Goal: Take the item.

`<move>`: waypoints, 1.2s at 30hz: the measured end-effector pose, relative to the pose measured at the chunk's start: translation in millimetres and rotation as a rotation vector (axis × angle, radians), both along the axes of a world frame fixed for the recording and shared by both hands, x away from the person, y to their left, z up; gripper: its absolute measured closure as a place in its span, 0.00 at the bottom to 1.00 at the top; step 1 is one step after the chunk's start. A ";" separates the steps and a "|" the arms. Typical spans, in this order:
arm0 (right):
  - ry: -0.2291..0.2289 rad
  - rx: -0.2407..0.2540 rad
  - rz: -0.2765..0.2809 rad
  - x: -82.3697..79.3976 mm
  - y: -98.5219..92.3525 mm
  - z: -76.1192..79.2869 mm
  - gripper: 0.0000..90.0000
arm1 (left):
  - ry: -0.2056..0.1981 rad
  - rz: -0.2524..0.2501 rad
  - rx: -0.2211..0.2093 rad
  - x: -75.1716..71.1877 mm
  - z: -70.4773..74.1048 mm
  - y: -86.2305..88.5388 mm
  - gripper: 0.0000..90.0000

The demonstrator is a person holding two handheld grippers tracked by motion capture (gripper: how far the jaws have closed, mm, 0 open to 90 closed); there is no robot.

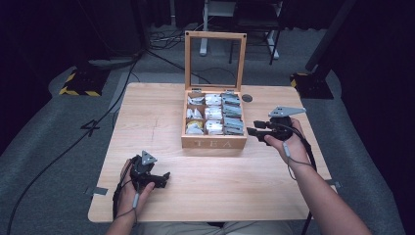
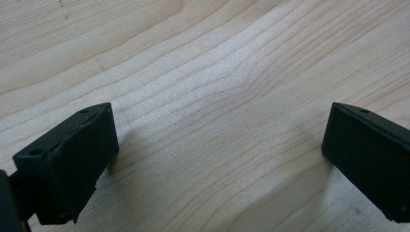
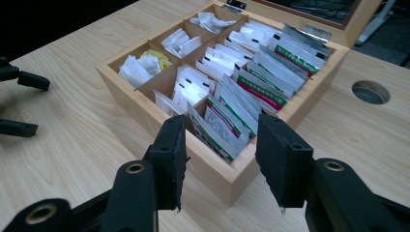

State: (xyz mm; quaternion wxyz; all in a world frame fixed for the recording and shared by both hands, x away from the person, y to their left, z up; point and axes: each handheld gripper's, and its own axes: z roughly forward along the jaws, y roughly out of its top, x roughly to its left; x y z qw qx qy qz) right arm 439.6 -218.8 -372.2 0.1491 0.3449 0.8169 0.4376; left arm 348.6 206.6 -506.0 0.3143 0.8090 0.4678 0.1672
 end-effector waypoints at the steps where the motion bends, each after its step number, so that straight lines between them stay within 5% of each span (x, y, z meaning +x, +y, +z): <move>1: -0.003 -0.006 0.005 2.0 3.0 0.5 0.61 | 0.000 0.000 0.000 0.0 0.0 0.0 0.00; 16: 0.015 0.009 0.018 31.6 35.9 4.4 0.65 | -0.001 0.000 0.001 0.4 0.0 -0.1 0.00; 21: -0.018 -0.054 0.002 39.6 47.1 2.4 0.66 | 0.000 0.000 0.000 0.4 0.0 -0.1 0.00; 25: -0.030 -0.053 0.005 44.5 56.3 0.6 0.66 | -0.001 0.000 0.001 0.4 0.0 -0.1 0.00; 31: 0.061 -0.097 0.021 48.2 75.2 -6.7 0.64 | -0.001 0.001 0.001 0.4 0.1 -0.1 0.00; 36: 0.057 -0.125 0.042 49.1 87.8 -10.1 0.64 | -0.001 0.000 0.001 0.4 0.0 -0.1 0.00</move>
